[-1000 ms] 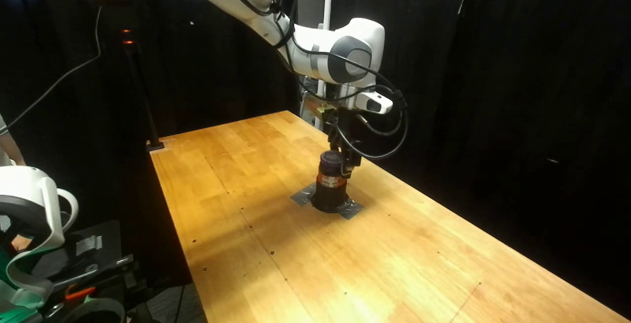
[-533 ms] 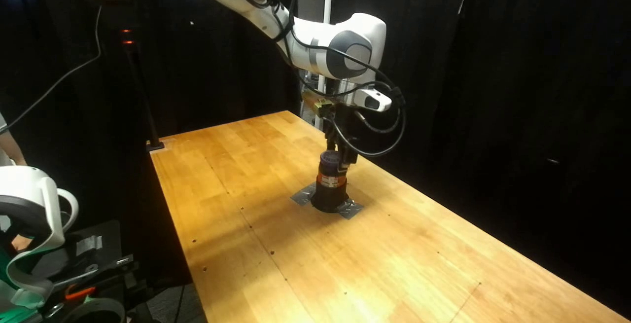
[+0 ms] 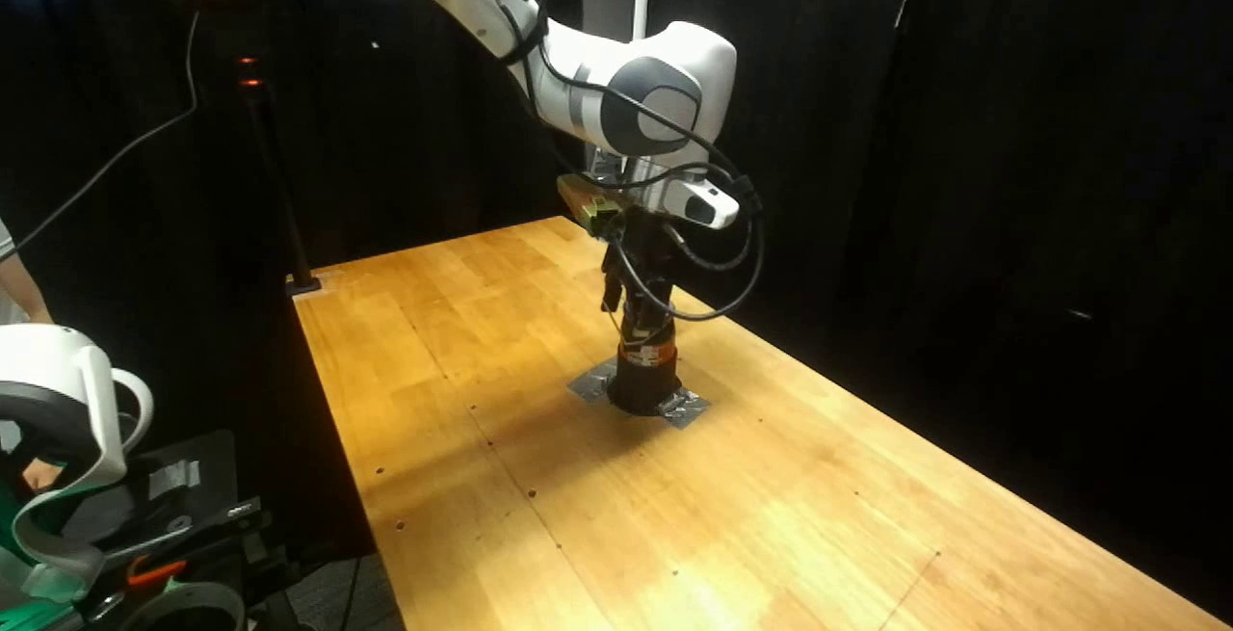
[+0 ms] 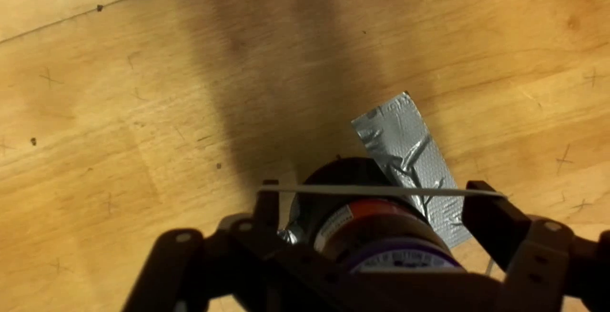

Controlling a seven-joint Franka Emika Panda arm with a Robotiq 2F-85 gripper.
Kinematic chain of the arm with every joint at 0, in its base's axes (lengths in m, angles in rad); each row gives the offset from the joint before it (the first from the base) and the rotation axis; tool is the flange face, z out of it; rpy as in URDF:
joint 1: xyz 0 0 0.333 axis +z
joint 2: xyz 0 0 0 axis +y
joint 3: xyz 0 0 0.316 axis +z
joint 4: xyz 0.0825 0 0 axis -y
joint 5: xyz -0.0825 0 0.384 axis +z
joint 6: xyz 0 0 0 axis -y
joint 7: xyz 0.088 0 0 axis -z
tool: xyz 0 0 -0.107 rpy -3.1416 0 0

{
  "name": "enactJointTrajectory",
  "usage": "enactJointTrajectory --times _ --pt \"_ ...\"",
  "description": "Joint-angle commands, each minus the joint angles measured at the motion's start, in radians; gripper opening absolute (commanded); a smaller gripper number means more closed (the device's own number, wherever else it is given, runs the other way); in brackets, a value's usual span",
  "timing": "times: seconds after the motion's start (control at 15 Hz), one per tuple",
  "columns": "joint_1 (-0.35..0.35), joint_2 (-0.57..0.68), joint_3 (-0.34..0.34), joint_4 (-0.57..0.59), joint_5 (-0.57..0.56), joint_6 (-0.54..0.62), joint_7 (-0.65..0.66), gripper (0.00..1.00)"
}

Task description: Put a rubber band around the cup

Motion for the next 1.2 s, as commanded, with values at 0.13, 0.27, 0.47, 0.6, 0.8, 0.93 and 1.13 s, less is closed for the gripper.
enactJointTrajectory --times 0.13,0.27,0.47,0.6,0.8,0.93,1.13 --pt "-0.014 -0.091 0.011 -0.186 0.056 0.094 -0.029 1.00" --pt "0.003 -0.115 0.000 -0.228 0.033 0.131 -0.001 1.00" --pt "0.039 -0.189 -0.021 -0.338 -0.014 0.256 0.066 0.66" --pt "0.059 -0.252 -0.026 -0.431 -0.043 0.352 0.111 0.49" --pt "0.092 -0.334 -0.037 -0.558 -0.110 0.471 0.197 0.27" --pt "0.116 -0.378 -0.048 -0.640 -0.162 0.581 0.291 0.11" --pt "0.146 -0.404 -0.077 -0.729 -0.249 0.773 0.483 0.03"
